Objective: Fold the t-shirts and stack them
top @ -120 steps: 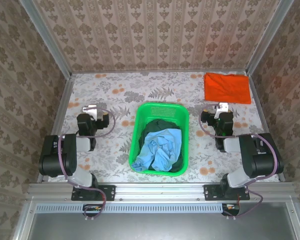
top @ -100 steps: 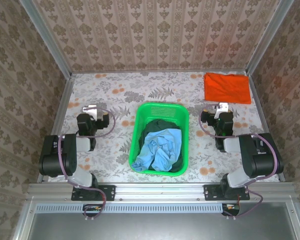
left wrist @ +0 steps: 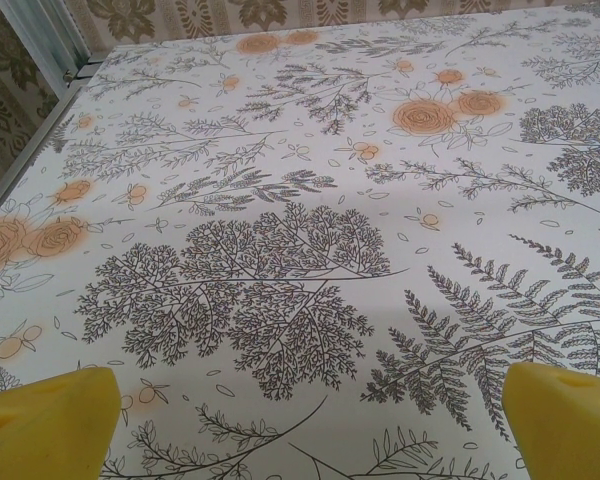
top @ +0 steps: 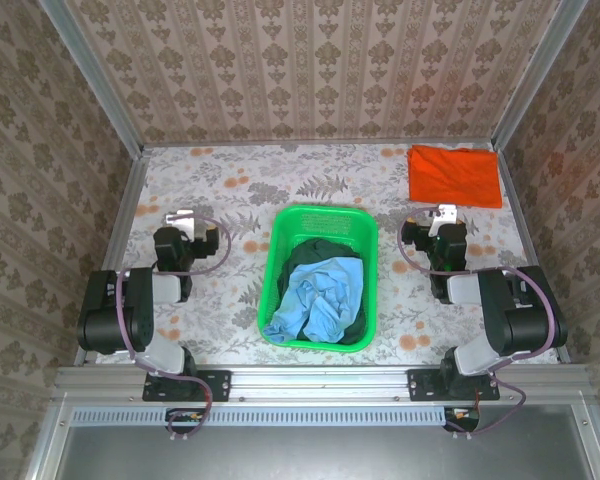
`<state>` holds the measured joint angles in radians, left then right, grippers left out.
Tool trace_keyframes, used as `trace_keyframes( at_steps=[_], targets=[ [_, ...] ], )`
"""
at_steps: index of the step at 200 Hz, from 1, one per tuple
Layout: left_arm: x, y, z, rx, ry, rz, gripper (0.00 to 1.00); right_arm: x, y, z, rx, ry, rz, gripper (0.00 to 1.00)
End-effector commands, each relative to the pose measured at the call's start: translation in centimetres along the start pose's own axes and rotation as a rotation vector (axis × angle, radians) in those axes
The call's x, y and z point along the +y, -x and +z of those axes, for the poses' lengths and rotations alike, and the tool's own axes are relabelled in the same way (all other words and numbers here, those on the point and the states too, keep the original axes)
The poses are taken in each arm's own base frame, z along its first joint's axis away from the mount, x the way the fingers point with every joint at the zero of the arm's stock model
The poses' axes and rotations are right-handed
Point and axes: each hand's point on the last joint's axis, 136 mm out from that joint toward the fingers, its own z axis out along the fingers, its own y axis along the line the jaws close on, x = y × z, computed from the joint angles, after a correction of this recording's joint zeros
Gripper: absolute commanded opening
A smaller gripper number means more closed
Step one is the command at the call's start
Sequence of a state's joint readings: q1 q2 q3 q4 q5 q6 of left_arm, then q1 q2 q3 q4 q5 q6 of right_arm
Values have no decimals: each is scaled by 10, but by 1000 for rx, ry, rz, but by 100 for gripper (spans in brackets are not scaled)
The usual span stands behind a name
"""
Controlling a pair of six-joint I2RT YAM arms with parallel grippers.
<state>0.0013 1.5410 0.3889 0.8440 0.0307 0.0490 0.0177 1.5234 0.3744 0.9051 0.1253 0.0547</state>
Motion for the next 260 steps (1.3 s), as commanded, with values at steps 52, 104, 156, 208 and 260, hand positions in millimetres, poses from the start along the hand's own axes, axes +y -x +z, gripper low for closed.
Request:
trace_keyframes(
  at_steps=[52,104,156,208,260],
  targets=[
    [-2,11,2,-28,-19,1,100,2,1,3,6,16,-1,99],
    [17,24,-8,-46,86,-39,100,3,18,-3,35,15,-8,100],
    [28,158,-97,-291,81,-127,100,-5,126,-95,-85,21,129,99],
    [41,177,-133,-263,52,-564,100,-12,167,-152,-9,38,427,100],
    [-82,170,-113,-12,-230,-467,100,53,94,-135,398,200,485,99]
  ],
)
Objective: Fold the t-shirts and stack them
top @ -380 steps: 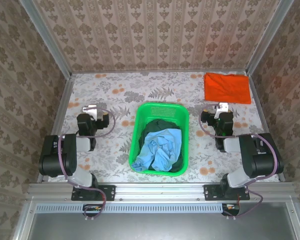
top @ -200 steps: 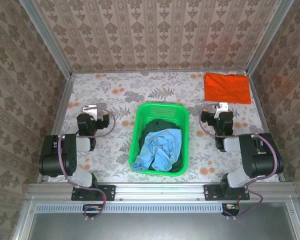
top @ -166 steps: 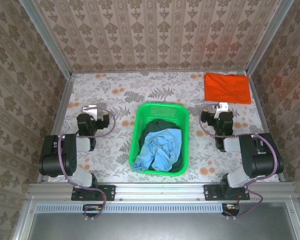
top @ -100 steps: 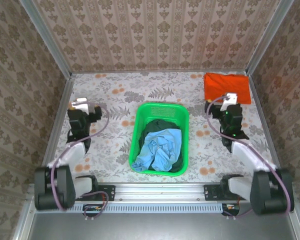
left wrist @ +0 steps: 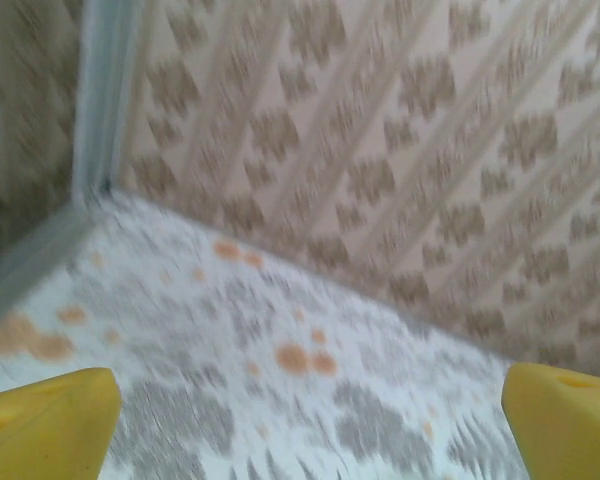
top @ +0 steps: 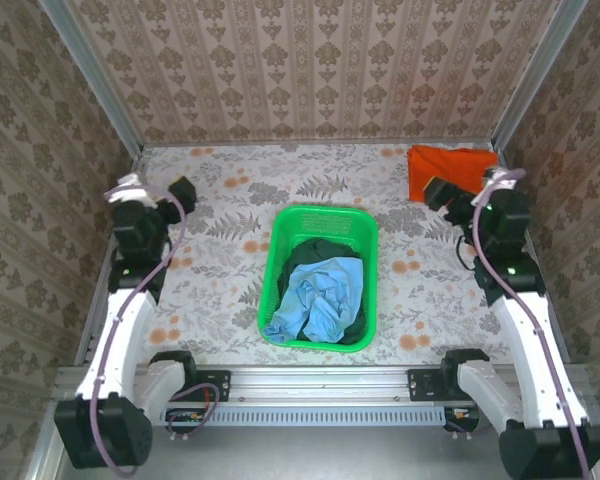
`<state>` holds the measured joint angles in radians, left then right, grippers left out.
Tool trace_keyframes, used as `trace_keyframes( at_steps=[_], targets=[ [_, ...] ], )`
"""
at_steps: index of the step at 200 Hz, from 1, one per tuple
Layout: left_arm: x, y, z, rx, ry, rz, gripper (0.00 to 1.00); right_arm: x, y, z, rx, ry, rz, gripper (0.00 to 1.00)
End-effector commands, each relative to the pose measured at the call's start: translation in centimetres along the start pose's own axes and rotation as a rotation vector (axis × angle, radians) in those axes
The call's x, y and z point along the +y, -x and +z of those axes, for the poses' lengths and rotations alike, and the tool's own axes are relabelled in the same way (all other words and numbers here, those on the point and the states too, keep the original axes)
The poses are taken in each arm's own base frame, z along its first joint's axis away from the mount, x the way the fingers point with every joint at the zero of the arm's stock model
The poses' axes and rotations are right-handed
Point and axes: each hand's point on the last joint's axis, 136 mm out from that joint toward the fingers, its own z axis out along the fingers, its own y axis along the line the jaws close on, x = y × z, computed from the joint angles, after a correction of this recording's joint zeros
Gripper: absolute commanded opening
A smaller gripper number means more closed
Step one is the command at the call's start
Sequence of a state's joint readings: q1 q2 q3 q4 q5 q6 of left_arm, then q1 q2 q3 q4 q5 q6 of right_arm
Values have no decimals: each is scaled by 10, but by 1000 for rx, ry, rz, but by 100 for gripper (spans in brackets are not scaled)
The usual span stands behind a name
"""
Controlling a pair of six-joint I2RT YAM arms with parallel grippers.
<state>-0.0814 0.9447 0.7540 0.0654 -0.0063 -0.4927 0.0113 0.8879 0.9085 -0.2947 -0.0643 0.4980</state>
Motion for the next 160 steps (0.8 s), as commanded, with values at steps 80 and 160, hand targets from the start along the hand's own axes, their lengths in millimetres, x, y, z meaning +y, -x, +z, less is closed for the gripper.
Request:
trace_keyframes(
  at_steps=[80,160],
  targets=[
    [-197,-255,-122,1002,-540,654,95,-25,-228,-13,833,-236,-134,84],
    [-216,-305,-159,1394,-700,640,71,-23,-253,-24,897,-173,-68,60]
  ],
)
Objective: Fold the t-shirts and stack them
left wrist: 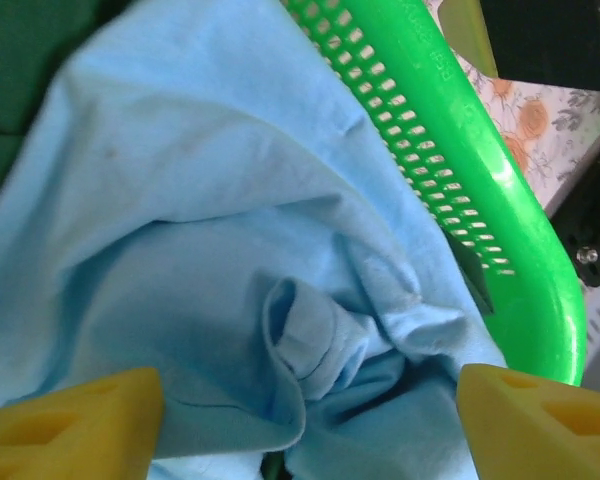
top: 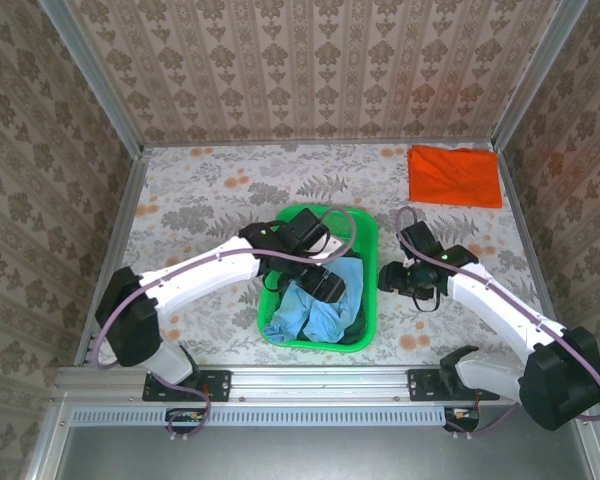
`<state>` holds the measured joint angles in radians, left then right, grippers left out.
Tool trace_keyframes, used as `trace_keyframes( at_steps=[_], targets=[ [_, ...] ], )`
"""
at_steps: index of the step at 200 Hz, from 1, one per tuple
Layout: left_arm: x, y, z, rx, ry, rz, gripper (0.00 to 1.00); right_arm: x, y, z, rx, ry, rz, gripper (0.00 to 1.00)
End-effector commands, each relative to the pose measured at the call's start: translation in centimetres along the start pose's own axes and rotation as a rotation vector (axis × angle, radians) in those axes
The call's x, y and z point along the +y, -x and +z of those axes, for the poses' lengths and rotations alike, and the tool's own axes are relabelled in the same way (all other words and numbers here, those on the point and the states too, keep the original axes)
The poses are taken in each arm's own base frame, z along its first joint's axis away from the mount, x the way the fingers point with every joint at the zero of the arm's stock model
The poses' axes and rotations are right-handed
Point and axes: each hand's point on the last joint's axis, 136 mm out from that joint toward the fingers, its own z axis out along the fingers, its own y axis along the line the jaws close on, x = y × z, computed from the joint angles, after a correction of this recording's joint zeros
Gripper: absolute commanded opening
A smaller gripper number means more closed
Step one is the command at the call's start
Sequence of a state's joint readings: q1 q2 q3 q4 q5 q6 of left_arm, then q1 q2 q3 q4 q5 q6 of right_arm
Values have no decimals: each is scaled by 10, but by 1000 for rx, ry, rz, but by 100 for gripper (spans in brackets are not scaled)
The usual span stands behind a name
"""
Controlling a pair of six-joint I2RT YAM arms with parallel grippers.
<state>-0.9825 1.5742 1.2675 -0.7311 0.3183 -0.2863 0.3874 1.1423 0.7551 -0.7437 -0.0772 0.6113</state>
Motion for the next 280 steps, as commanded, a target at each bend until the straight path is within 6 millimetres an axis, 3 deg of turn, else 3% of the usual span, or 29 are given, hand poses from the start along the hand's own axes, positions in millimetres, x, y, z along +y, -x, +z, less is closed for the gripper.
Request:
trace_keyframes(
  at_steps=[1,26,44,64,90,125,152,171,207,224,263,280],
  targets=[
    [-16,-19,1,126,-79,25,70,6,-8,-3,14,52,19,60],
    [-15,-21,5,160,-78,24,58,11,-4,-13,-13,80,14,67],
    [-15,-18,7,165,-78,28,30,23,4,-32,-91,152,-18,75],
    [-17,-9,6,150,-79,32,0,52,11,-58,-178,325,-77,78],
    [-20,16,-9,42,-104,22,0,83,2,-72,-147,492,-129,76],
    [-18,71,-72,-243,-162,-14,0,117,-5,-82,-77,694,-152,77],
    [-12,100,-113,-381,-211,-55,0,145,-2,-101,-61,874,-161,85],
    [-17,111,-128,-405,-245,-46,0,160,4,-111,-73,951,-171,92],
    [-39,130,-147,-435,-361,-42,0,182,17,-112,-104,961,-223,92],
    [-45,136,-154,-453,-394,-44,0,188,27,-110,-134,945,-224,85],
    [-48,147,-169,-485,-436,-58,0,194,42,-117,-179,941,-207,36],
    [-35,147,-173,-500,-390,-81,28,195,47,-126,-202,940,-206,14]
  ],
)
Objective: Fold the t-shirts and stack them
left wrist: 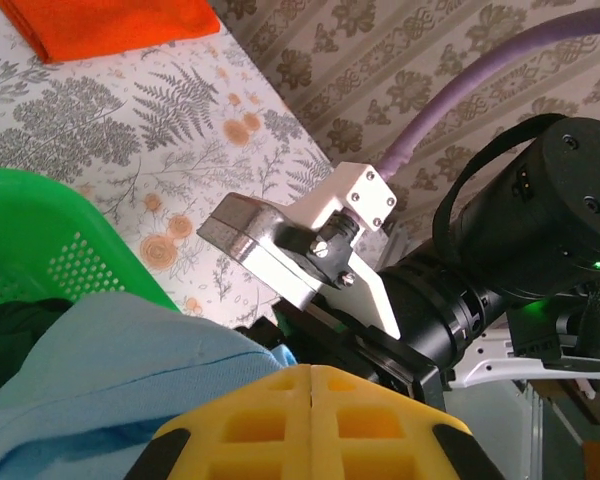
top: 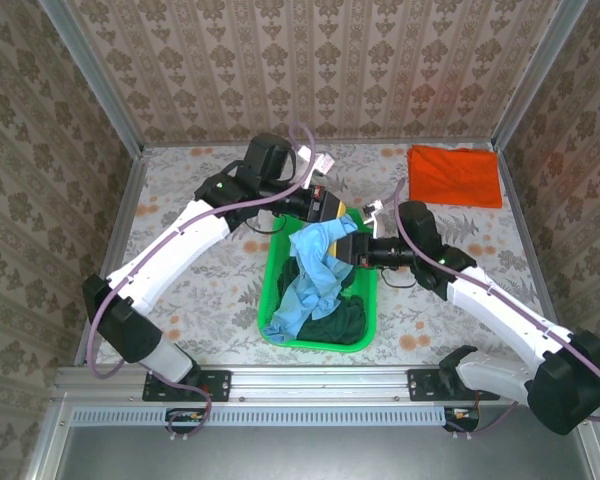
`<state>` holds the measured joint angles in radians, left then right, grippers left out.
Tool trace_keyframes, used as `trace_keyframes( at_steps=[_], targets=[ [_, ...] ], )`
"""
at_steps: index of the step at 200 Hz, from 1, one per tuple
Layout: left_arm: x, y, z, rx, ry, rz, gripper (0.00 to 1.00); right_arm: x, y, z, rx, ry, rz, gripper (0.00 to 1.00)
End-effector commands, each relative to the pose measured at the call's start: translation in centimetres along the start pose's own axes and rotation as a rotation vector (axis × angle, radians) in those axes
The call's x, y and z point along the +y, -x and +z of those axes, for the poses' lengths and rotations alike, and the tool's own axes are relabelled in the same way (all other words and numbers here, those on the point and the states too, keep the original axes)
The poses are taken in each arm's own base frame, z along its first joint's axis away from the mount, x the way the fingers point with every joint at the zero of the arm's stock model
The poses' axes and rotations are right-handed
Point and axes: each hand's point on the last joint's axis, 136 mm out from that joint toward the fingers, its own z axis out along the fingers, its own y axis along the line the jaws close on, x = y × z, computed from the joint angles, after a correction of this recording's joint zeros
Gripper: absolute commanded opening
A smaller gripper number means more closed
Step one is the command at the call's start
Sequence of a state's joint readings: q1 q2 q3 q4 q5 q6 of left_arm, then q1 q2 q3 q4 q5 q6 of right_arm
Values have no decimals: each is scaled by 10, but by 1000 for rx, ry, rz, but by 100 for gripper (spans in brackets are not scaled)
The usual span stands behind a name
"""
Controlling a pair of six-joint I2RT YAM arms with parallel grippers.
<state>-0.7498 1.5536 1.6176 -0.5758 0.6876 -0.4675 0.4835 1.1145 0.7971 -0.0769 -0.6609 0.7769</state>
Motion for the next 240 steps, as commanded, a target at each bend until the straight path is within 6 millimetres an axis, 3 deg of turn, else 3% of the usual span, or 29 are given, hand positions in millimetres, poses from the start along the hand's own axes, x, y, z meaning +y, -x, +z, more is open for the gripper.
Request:
trace_keyframes(
  at_steps=[1,7,27,37,49,69,89,137,157,188,225,240],
  targets=[
    [-8,19,-16,-55,-14,3,31,25,22,-7,-70,30,-51,12],
    [-2,21,-21,-67,15,-8,41,27,25,-11,-84,16,-57,0],
    [23,28,-44,-112,129,-39,65,34,39,-28,-136,-36,-95,0],
    [38,29,-58,-133,203,-57,82,40,50,-40,-178,-56,-111,0],
    [65,26,-80,-154,333,-108,86,52,67,-59,-238,-76,-143,0],
    [114,3,-110,-120,508,-216,83,81,97,-95,-346,-138,-242,0],
    [141,-26,-120,-65,584,-260,81,118,127,-137,-470,-212,-361,0],
    [188,-103,-92,145,619,-345,72,184,184,-251,-812,-468,-510,0],
    [197,-122,-76,215,596,-357,68,203,193,-279,-886,-516,-552,0],
    [203,-143,-45,328,581,-321,61,191,195,-291,-905,-614,-551,0],
    [225,-162,-21,437,628,-300,39,149,180,-286,-872,-700,-485,0],
    [231,-164,-21,467,651,-282,30,134,173,-281,-844,-714,-462,0]
  ],
)
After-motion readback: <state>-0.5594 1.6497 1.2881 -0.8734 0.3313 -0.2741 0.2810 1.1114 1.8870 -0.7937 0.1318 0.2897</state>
